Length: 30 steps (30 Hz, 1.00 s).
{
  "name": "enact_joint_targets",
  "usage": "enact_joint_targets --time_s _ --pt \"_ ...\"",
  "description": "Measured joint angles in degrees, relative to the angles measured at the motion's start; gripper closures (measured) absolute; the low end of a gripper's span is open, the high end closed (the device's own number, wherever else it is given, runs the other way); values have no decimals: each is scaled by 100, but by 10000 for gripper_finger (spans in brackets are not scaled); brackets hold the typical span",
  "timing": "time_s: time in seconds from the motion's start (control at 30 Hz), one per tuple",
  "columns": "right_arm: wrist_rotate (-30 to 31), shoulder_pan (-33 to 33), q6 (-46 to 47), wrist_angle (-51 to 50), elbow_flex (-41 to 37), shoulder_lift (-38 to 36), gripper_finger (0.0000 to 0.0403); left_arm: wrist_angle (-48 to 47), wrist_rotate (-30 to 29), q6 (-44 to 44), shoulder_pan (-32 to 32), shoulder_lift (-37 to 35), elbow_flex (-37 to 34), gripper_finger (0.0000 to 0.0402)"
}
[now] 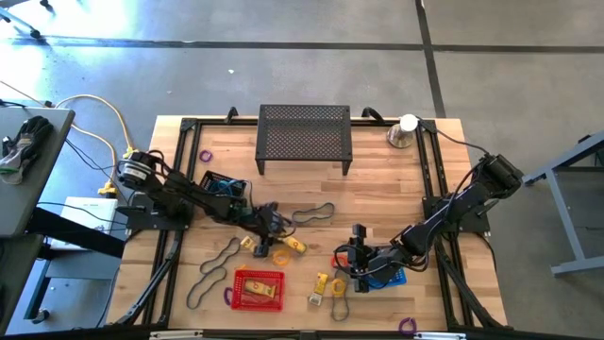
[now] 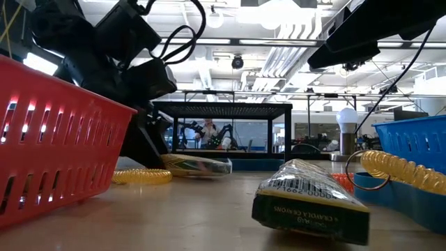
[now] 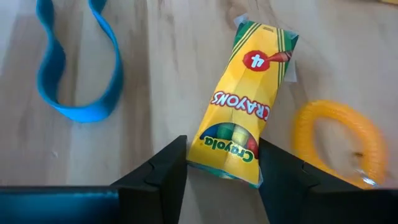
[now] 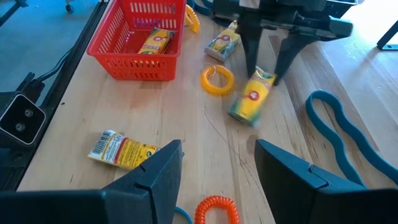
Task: Pick & Place Office Desk Supplies
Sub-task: Put the yellow crayon box into the red bin
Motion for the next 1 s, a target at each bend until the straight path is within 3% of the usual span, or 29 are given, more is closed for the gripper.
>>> enact_joint_targets --time_s 0.2,0.5,0.73,1.0 --pt "0 2 0 -1 0 0 211 -63 693 -73 -15 -485 -11 244" --pt "-4 0 -63 -3 0 0 211 -506 621 -106 -384 -1599 27 244" --pt "-10 -24 -148 -4 0 0 211 -2221 58 -1186 -1073 -2089 429 244" --pt "-20 -153 -138 -1 0 0 211 -3181 -589 -1761 -2121 -2039 1327 244"
